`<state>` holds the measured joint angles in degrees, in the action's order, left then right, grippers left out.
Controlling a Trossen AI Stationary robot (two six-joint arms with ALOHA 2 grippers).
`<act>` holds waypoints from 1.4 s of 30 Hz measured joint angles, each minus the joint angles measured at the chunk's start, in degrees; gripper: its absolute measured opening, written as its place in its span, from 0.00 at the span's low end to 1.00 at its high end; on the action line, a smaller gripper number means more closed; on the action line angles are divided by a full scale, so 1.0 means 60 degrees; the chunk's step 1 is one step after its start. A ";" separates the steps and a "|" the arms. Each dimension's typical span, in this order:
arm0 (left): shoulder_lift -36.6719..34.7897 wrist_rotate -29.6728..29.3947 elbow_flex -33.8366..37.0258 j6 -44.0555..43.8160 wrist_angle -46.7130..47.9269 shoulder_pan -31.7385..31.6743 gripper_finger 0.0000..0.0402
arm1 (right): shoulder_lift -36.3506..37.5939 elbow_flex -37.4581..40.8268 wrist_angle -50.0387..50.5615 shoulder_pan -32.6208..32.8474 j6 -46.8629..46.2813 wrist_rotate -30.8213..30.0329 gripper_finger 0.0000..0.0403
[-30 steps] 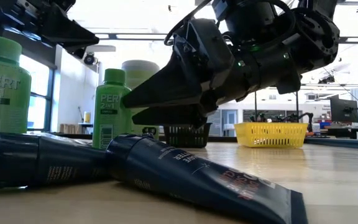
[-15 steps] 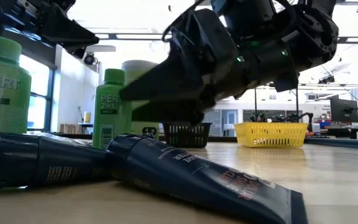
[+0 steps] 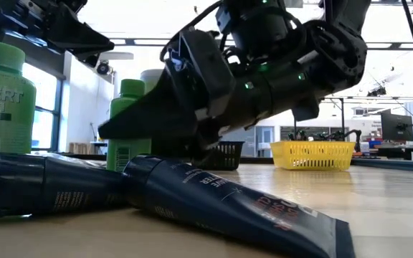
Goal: Pick & Place Travel size toiletries
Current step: Put the green shampoo bottle into the top black bin
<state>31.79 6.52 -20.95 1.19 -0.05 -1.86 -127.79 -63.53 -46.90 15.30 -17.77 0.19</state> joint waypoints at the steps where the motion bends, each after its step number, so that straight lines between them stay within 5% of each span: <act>1: 0.0000 -0.0001 0.0000 0.0000 0.0005 0.0002 0.15 | -0.0004 0.0009 0.0029 -0.0010 -0.0005 0.0002 0.71; 33: 0.0000 -0.0044 0.0000 0.0002 0.0032 -0.0001 0.15 | -0.0004 0.0009 -0.0002 -0.0006 -0.0074 0.0381 0.30; 42: 0.0000 -0.0040 0.0004 0.0000 0.0032 -0.0001 0.15 | 0.0027 0.0009 0.0022 -0.0005 -0.0111 0.0501 0.28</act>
<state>31.79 6.28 -20.93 1.19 0.14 -1.87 -127.63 -63.48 -46.77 15.27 -18.44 3.20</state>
